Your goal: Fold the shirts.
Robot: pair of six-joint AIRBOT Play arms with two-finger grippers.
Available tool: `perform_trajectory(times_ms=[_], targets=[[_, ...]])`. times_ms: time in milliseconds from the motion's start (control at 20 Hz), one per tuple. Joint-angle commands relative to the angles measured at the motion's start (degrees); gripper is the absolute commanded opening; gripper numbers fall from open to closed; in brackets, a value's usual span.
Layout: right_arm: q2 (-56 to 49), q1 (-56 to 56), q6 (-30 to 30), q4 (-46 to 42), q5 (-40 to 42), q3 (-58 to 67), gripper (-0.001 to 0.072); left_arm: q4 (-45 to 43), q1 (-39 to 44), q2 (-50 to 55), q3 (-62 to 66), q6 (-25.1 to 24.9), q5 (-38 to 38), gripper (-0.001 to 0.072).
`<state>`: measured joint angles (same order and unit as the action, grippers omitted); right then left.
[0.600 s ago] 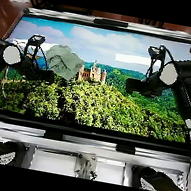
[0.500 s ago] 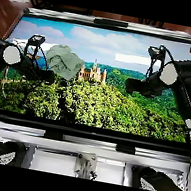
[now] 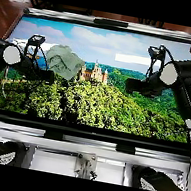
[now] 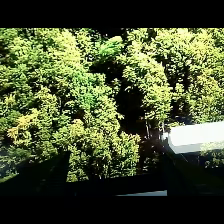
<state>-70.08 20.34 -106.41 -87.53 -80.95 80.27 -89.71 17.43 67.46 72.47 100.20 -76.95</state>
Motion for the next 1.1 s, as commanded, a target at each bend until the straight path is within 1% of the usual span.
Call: perform_trajectory(times_ms=[0,100,200,350,400,550,600,650,700,750,850,900,1050], targets=[[0.0,0.1,0.0,0.0,0.0,0.1,0.0626,0.0,0.0,0.0,0.0,0.0,0.0,0.0718],[0.0,0.1,-0.1,0.0,1.6,0.1,0.0626,0.1,0.1,0.1,0.0,0.5,0.5,0.0719],[0.0,0.1,0.0,0.0,5.1,0.1,0.0626,0.4,0.1,0.4,0.0,0.6,5.7,0.0718],[0.0,0.1,0.3,-0.1,8.3,0.1,0.0626,4.7,0.1,1.5,0.0,0.6,11.1,0.0718],[0.0,0.1,0.4,-0.7,10.1,0.1,0.0626,4.7,0.1,1.9,0.0,0.1,14.0,0.0718],[-0.1,0.1,0.4,-2.1,15.3,0.1,0.0626,4.0,0.1,2.1,0.0,-5.1,23.5,0.0718],[-0.1,0.1,0.4,-2.5,16.4,0.1,0.0626,2.6,0.0,2.4,0.1,-4.2,28.0,0.0718],[-0.1,0.1,0.4,-2.9,17.1,0.1,0.0626,1.1,-0.5,3.5,0.9,-2.2,31.5,0.0718],[-0.1,0.1,0.4,-3.0,17.4,0.1,0.0626,0.1,-1.6,6.0,3.0,-0.9,33.3,0.0715],[-0.2,0.1,0.3,-3.0,17.4,0.1,0.0626,0.2,-3.1,9.5,6.5,-0.9,32.5,0.0691],[-0.2,0.1,0.2,-2.9,17.2,0.1,0.0626,0.2,-6.5,19.1,17.2,-1.0,26.1,0.0677],[-0.2,0.1,0.5,-3.1,16.6,0.1,0.0626,0.2,-8.0,24.3,23.2,-1.9,23.2,0.0668],[-0.2,0.1,3.8,-3.7,16.0,0.1,0.0626,0.2,-11.1,37.8,37.2,-2.5,16.6,0.0672]])
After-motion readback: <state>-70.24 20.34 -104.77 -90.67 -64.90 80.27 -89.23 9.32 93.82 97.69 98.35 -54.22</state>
